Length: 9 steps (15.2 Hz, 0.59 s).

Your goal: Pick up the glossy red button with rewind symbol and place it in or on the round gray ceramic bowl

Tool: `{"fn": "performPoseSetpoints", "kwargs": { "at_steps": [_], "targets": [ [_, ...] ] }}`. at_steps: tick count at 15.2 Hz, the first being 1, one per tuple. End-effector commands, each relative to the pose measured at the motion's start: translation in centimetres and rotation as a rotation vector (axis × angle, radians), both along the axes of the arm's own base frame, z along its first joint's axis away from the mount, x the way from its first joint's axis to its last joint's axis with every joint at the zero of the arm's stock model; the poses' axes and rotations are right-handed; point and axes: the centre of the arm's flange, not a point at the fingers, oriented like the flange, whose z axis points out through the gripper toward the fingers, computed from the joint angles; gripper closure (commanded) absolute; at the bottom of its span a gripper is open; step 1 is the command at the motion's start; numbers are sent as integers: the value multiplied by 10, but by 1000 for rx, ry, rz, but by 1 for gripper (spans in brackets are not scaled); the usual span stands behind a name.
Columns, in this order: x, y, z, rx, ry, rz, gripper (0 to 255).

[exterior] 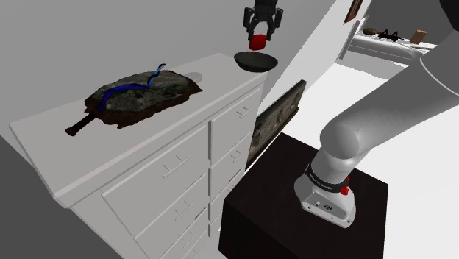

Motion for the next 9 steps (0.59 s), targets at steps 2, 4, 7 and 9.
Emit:
{"fn": "performPoseSetpoints", "kwargs": {
  "at_steps": [2, 4, 7, 9],
  "targets": [
    [0, -1, -17, 0, 0, 0, 255],
    [0, -1, -27, 0, 0, 0, 255],
    [0, -1, -43, 0, 0, 0, 255],
    [0, -1, -52, 0, 0, 0, 255]
  ]
}}
